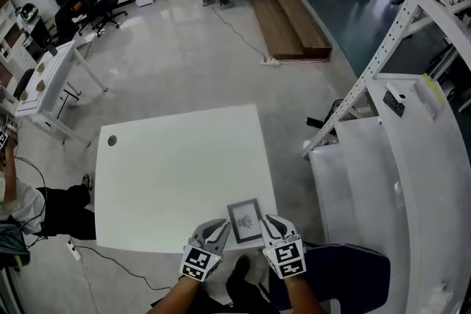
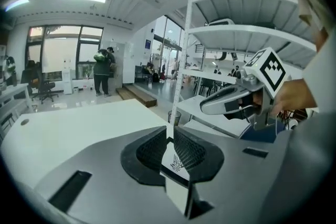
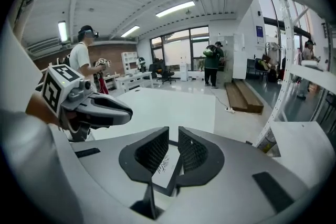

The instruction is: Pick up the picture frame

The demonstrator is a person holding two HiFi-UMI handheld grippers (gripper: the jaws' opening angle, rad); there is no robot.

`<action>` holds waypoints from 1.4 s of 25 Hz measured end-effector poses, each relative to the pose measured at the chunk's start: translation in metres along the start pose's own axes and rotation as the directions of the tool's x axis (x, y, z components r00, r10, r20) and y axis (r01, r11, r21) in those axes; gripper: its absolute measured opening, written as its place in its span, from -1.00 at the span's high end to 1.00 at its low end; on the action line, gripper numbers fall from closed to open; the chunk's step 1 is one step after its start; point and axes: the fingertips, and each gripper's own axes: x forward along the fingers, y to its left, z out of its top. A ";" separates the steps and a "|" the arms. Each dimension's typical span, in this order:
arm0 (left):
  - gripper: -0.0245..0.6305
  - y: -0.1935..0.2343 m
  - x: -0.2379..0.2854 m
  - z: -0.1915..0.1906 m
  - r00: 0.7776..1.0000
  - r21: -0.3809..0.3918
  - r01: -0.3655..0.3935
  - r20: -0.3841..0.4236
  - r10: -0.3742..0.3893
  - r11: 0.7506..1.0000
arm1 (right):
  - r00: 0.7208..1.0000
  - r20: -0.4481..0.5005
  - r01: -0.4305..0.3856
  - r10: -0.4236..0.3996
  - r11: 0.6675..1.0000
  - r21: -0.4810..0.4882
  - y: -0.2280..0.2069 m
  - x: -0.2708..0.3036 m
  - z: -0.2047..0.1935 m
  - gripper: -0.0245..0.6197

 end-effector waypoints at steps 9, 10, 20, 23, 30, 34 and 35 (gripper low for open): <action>0.83 0.011 0.030 -0.058 0.994 -0.122 -0.020 -0.107 0.007 0.992 | 0.991 -0.115 -0.061 0.067 0.997 0.055 -0.008 0.045 -0.063 0.83; 0.83 0.012 0.034 -0.062 0.994 -0.131 -0.022 -0.113 0.008 0.991 | 0.990 -0.125 -0.065 0.072 0.996 0.059 -0.010 0.050 -0.068 0.83; 0.60 0.013 0.064 -0.099 0.981 -0.217 -0.019 -0.190 -0.023 0.976 | 0.972 -0.201 -0.100 0.121 0.988 0.116 -0.018 0.078 -0.106 0.66; 0.59 0.011 0.070 -0.108 0.975 -0.222 -0.038 -0.224 -0.013 0.974 | 0.966 -0.221 -0.107 0.136 0.984 0.140 -0.020 0.082 -0.114 0.65; 0.48 0.015 0.075 -0.132 0.958 -0.249 -0.091 -0.288 0.016 0.964 | 0.950 -0.259 -0.125 0.175 0.973 0.196 -0.015 0.093 -0.130 0.65; 0.53 0.015 0.076 -0.133 0.954 -0.268 -0.088 -0.301 0.003 0.959 | 0.955 -0.248 -0.106 0.164 0.967 0.230 -0.017 0.094 -0.131 0.65; 0.54 0.015 0.078 -0.133 0.954 -0.278 -0.086 -0.300 -0.001 0.957 | 0.956 -0.247 -0.102 0.161 0.967 0.235 -0.018 0.094 -0.131 0.65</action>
